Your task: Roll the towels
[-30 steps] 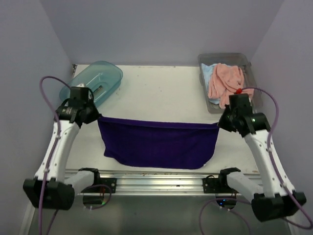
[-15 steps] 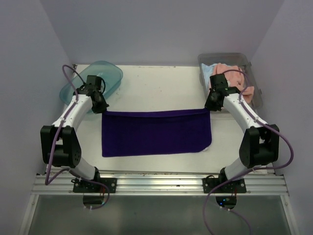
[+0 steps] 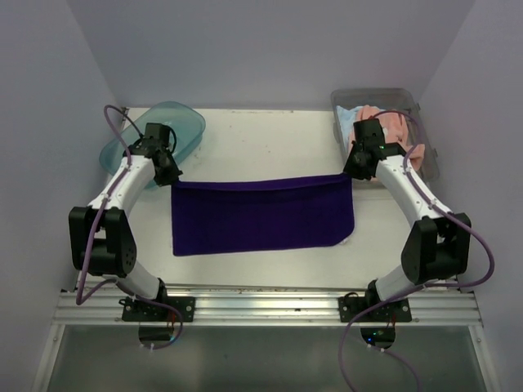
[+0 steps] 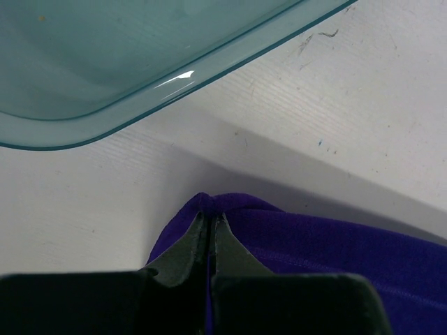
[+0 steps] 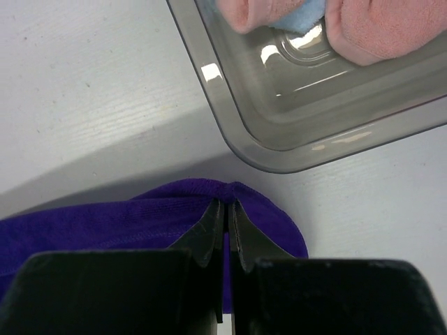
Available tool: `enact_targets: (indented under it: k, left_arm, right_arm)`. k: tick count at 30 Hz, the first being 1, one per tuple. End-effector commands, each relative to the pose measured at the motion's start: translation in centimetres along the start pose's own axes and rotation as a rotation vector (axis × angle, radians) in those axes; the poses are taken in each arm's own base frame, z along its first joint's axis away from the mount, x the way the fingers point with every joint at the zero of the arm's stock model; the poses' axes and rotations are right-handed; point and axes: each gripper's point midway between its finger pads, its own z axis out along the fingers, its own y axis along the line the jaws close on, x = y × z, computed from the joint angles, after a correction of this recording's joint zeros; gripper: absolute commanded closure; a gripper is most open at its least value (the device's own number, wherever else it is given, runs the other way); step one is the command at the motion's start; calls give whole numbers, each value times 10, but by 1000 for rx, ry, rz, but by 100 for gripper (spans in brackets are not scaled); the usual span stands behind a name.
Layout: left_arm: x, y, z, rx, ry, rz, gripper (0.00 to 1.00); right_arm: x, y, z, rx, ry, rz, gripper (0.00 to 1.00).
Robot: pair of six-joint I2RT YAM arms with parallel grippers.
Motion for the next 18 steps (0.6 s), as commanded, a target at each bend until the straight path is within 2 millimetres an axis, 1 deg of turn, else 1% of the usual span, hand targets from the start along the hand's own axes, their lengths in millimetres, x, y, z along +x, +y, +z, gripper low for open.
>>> enact_targets:
  k: [1, 2, 4, 5, 7, 8, 9, 10, 11, 12, 13, 14, 15, 17, 18]
  left_arm:
    - [-32, -8, -15, 34, -99, -6, 100]
    - [-34, -9, -21, 41, -106, -4, 100]
    - [-43, -14, -44, 93, -152, -3, 100]
    - [-50, -15, -64, 124, -199, -1, 100]
    - [-57, -17, -88, 175, -260, 5, 100]
    - [-60, -16, -100, 189, -291, 15, 100]
    - [-65, -15, -123, 218, -344, 15, 100]
    - [-67, -14, -136, 228, -368, 17, 100]
    - [-68, -12, -146, 238, -389, 23, 100]
    - [-70, -9, -165, 255, -430, 21, 100]
    - [-69, -7, -175, 257, -443, 20, 100]
    - [-70, -5, -185, 264, -461, 20, 100]
    - [-70, -1, -201, 278, -495, 14, 100]
    - [-67, 5, -220, 288, -524, 7, 100]
    - [-64, 8, -237, 310, -560, 3, 100]
  right_arm:
    - [-29, 4, -20, -12, -82, 1, 100]
    - [-33, 4, -32, -28, -100, 10, 100]
    - [-38, 5, -52, -59, -135, 25, 100]
    - [-42, 4, -72, -83, -171, 34, 100]
    - [-45, 0, -96, -109, -210, 37, 100]
    - [-42, -4, -106, -109, -214, 35, 100]
    - [-44, -8, -128, -133, -259, 42, 100]
    - [-44, -11, -138, -139, -275, 38, 100]
    - [-40, -18, -148, -131, -276, 38, 100]
    - [-39, -22, -164, -147, -307, 42, 100]
    - [-38, -25, -175, -153, -324, 41, 100]
    - [-33, -29, -183, -155, -322, 38, 100]
    - [-32, -35, -199, -166, -356, 43, 100]
    - [-28, -41, -215, -176, -377, 45, 100]
    - [-20, -47, -221, -173, -370, 39, 100]
